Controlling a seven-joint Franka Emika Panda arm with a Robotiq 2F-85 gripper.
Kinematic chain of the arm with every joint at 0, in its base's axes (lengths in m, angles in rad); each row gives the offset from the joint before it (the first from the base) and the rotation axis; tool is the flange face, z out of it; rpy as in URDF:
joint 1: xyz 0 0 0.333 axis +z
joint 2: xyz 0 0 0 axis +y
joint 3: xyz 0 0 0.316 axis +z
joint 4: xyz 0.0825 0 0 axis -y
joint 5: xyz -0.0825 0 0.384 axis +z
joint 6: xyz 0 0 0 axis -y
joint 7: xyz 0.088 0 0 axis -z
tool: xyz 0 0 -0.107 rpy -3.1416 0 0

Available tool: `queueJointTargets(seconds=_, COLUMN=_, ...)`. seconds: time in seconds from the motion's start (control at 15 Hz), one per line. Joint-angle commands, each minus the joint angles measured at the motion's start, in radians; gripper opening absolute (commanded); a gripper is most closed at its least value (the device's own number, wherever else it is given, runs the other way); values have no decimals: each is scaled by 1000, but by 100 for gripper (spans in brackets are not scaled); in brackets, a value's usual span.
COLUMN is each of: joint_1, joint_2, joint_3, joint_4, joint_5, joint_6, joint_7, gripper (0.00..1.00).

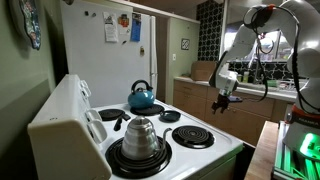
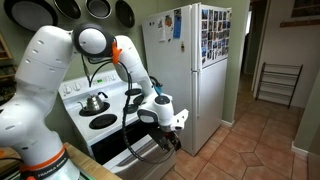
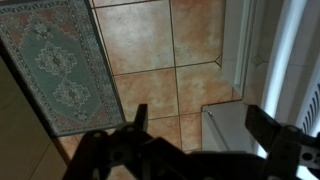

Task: Open the oven door.

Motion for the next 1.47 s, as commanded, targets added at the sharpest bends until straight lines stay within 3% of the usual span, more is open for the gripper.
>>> queueJointTargets(seconds=0.0, joint_1=-89, joint_2=-90, joint_3=78, joint_4=-63, joint_5=30, joint_6=-44, joint_7=-70, gripper=100)
queueJointTargets(seconds=0.27, joint_1=-160, joint_2=-160, joint_3=187, joint_4=-117, joint_5=76, joint_6=-60, joint_7=-139, gripper=100)
queueJointTargets(seconds=0.53, joint_1=-182, joint_2=-191, joint_3=242, joint_4=-146, joint_5=76, joint_6=-74, joint_7=-163, gripper=100)
queueJointTargets(seconds=0.93, joint_1=-197, joint_2=-207, joint_3=237, joint_4=-162, joint_5=46, joint_6=-142, joint_7=-189, gripper=100)
queueJointTargets(seconds=1.0, joint_1=-167, joint_2=-180, joint_3=231, joint_4=-137, joint_5=52, joint_6=-93, joint_7=-157, gripper=100)
queueJointTargets(seconds=1.4, joint_1=-164, joint_2=-180, joint_3=231, joint_4=-135, joint_5=52, joint_6=-97, joint_7=-159, gripper=100)
